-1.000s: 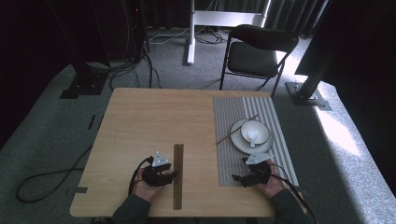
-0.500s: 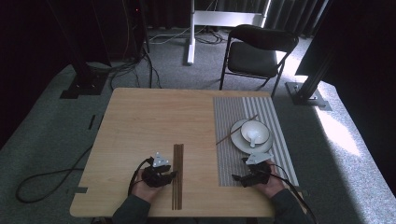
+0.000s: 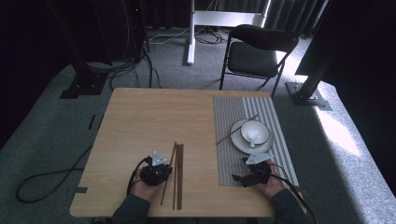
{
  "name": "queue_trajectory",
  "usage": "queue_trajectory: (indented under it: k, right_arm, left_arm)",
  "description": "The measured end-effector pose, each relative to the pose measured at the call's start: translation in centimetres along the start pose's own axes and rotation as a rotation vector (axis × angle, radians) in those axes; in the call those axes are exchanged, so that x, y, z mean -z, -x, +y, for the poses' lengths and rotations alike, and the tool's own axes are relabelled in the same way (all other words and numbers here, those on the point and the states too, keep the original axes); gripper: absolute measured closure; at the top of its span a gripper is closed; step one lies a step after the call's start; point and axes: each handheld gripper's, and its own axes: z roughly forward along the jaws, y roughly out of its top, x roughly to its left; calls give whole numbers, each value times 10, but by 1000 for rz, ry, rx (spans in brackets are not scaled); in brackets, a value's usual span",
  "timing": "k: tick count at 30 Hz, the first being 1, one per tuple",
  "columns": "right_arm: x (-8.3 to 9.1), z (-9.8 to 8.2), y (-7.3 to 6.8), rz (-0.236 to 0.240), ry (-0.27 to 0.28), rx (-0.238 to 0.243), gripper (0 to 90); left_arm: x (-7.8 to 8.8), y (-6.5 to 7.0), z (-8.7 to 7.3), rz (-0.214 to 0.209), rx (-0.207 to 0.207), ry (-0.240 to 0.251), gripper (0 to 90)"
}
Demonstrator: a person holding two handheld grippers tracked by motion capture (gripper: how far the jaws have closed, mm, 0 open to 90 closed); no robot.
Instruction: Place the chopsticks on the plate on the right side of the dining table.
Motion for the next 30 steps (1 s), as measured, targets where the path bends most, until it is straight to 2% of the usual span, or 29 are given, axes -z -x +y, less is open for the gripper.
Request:
queue_trajectory:
  k: [4, 8, 24, 30]
  right_arm:
    - [0, 0, 0, 0, 0, 0, 125]
    - [0, 0, 0, 0, 0, 0, 125]
    - [0, 0, 0, 0, 0, 0, 125]
    - [0, 0, 0, 0, 0, 0, 125]
  left_arm:
    - [2, -5, -1, 42, 26, -5, 795]
    - [3, -9, -1, 64, 42, -7, 814]
    - [1, -18, 2, 85, 77, -7, 843]
    - [-2, -24, 6, 80, 95, -4, 844]
